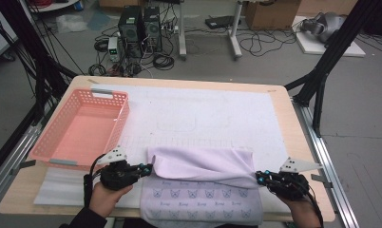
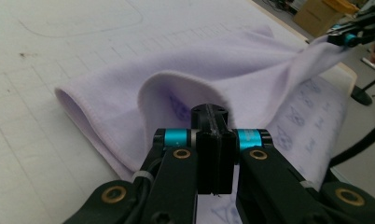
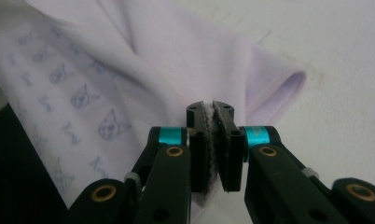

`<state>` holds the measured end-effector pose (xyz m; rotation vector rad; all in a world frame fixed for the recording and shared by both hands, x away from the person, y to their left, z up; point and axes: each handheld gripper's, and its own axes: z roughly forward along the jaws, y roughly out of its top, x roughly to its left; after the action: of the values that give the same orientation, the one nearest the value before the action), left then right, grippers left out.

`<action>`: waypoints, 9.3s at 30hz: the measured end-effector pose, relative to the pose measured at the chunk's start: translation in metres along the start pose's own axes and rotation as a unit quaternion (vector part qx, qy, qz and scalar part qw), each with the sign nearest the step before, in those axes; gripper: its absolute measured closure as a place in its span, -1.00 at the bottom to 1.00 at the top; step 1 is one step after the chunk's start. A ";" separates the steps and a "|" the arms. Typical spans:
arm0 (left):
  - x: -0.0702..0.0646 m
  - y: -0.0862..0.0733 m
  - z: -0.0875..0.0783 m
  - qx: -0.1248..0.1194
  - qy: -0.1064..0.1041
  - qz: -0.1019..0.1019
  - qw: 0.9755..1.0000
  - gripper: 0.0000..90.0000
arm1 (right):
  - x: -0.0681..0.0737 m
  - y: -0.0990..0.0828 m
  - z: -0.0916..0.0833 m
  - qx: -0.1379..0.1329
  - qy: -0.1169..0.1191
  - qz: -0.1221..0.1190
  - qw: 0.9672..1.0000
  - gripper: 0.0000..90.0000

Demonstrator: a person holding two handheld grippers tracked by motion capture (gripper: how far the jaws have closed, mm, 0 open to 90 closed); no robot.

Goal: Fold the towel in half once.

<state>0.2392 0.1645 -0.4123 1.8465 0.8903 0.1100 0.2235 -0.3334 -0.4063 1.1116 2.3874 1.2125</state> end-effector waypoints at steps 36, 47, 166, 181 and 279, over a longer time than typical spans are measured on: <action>0.062 0.028 0.077 0.028 0.112 -0.033 0.993 -0.03 | -0.057 0.019 0.068 0.008 -0.056 0.062 0.997 0.08; 0.061 0.023 0.081 0.046 0.139 -0.008 0.989 -0.04 | -0.051 0.024 0.085 0.025 -0.063 0.033 0.997 -0.02; 0.020 -0.001 0.028 0.072 0.027 -0.004 0.997 0.93 | -0.017 0.001 0.029 -0.008 -0.027 -0.034 0.999 0.82; 0.015 -0.019 0.004 0.099 0.002 0.000 0.995 0.47 | -0.004 -0.014 0.013 0.025 0.021 -0.055 0.998 0.49; 0.156 0.104 0.131 -0.033 0.214 -0.092 0.972 0.54 | -0.126 0.111 0.157 -0.046 -0.195 0.076 0.977 0.47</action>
<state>0.4658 0.1418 -0.4352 1.6961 1.3338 0.4284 0.4479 -0.2922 -0.4338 1.3762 1.9667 1.0214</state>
